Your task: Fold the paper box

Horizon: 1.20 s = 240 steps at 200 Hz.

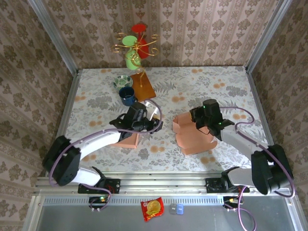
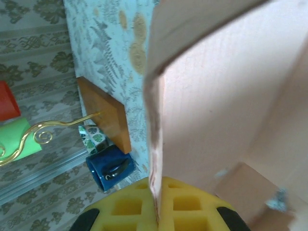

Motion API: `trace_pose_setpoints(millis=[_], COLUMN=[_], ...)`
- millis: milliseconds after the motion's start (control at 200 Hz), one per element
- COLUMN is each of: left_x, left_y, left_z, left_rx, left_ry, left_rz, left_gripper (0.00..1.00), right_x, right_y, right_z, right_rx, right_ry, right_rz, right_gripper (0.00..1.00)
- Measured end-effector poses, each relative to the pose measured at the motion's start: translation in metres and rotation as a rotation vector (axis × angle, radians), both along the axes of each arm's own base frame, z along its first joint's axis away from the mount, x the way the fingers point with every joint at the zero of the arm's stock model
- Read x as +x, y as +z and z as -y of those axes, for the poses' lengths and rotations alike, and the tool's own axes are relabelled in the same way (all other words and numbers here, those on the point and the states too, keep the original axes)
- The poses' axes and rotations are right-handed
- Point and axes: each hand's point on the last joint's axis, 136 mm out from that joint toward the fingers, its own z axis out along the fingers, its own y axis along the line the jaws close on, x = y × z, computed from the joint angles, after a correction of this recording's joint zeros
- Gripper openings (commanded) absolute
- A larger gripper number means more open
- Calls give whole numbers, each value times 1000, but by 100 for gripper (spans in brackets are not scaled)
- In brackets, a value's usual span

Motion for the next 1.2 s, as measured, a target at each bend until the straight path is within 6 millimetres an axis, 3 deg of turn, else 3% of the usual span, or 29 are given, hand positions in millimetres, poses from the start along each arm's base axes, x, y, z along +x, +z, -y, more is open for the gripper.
trace_pose_setpoints(millis=[115, 335, 685, 1005, 1200], left_x=[6, 28, 30, 17, 20], left_y=[-29, -64, -42, -41, -44], left_z=[4, 15, 52, 75, 82], left_rx=[37, 47, -67, -81, -63], left_ry=[3, 15, -72, -134, -135], left_rz=[-38, -61, -4, -2, 5], left_gripper=[38, 39, 39, 38, 35], right_x=[18, 26, 24, 22, 14], right_y=[5, -16, -14, -8, -9], right_z=[-4, 2, 2, 2, 4], right_rx=[20, 62, 89, 95, 99], right_ry=[12, 14, 33, 36, 36], right_rz=[106, 191, 238, 255, 271], right_gripper=[0, 0, 0, 0, 0])
